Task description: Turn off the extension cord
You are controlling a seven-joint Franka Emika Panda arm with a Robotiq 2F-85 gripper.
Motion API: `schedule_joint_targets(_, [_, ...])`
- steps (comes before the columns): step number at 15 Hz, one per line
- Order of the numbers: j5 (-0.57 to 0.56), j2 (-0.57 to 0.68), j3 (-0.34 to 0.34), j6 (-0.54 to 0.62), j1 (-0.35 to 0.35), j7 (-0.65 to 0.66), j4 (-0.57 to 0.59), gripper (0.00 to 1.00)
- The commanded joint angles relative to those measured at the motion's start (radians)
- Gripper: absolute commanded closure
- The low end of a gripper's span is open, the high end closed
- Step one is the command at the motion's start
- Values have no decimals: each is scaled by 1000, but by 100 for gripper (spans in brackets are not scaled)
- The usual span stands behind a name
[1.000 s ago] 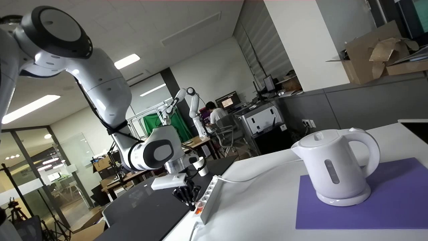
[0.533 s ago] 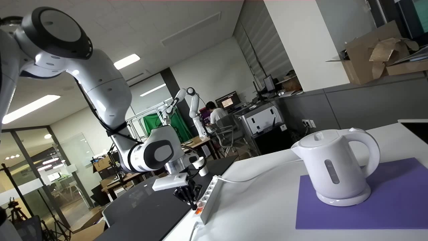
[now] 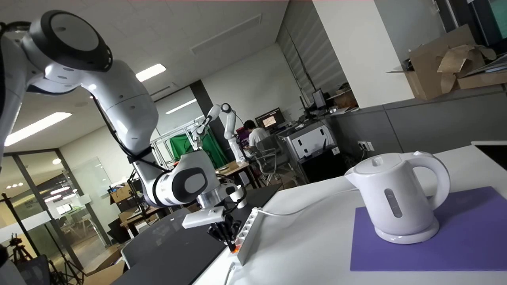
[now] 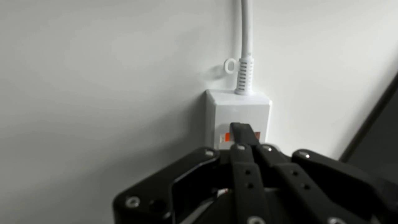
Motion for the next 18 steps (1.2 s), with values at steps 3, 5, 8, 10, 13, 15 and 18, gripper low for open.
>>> schedule_joint_targets(3, [-23, 10, -9, 23, 14, 27, 2, 100])
schedule_joint_targets(5, [-33, 15, -16, 41, 21, 30, 2, 100])
schedule_joint_targets(8, [-39, 27, -14, 60, 19, 32, 5, 100])
schedule_joint_targets(10, [-40, 34, -10, 70, 16, 33, 6, 100])
schedule_joint_targets(13, [-43, 43, -13, 87, 20, 37, 7, 100])
schedule_joint_targets(15, [-46, 46, -18, 99, 25, 39, 6, 100])
schedule_joint_targets(18, [-51, 57, -23, 110, 34, 41, 9, 100])
